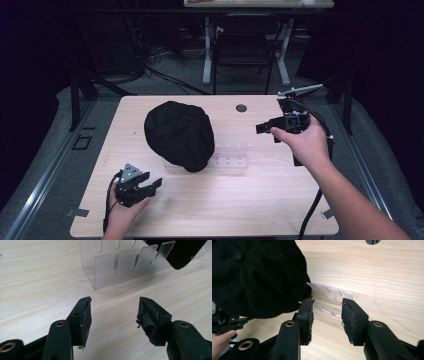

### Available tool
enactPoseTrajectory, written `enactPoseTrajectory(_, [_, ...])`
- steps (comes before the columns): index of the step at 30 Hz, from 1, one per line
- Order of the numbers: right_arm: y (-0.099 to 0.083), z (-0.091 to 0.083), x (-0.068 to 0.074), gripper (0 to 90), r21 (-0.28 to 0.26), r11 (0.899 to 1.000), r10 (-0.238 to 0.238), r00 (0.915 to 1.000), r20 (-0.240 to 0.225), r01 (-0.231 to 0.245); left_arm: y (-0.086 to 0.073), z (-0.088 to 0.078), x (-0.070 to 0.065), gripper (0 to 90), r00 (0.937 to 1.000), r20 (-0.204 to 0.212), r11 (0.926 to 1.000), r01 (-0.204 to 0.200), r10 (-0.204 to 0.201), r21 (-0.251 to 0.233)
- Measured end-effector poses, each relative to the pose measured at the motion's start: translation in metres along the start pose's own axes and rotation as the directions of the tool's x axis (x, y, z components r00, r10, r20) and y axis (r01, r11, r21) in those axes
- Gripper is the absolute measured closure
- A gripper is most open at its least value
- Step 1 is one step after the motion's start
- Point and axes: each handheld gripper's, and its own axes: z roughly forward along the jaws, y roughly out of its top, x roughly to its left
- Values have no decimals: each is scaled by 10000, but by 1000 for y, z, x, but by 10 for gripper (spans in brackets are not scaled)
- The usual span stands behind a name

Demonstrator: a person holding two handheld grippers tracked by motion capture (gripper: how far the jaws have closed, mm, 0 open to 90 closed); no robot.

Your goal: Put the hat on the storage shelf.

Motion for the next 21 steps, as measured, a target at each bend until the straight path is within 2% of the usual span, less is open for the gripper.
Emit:
enactPoseTrajectory(7, [-20, 10, -12, 563, 109, 9999, -9, 9992, 390, 5, -4, 4, -1, 436, 9999, 38, 9997, -169, 168, 179])
enactPoseTrajectory(11, [-32, 14, -18, 560, 86, 9999, -63, 9989, 455, 59, -4, 5, -1, 437, 9998, 23, 9995, -222, 222, 208])
enactPoseTrajectory(21, [-65, 28, -27, 558, -83, 9997, -212, 9963, 832, 220, -5, 5, 0, 437, 9999, 54, 9997, -132, 131, 195])
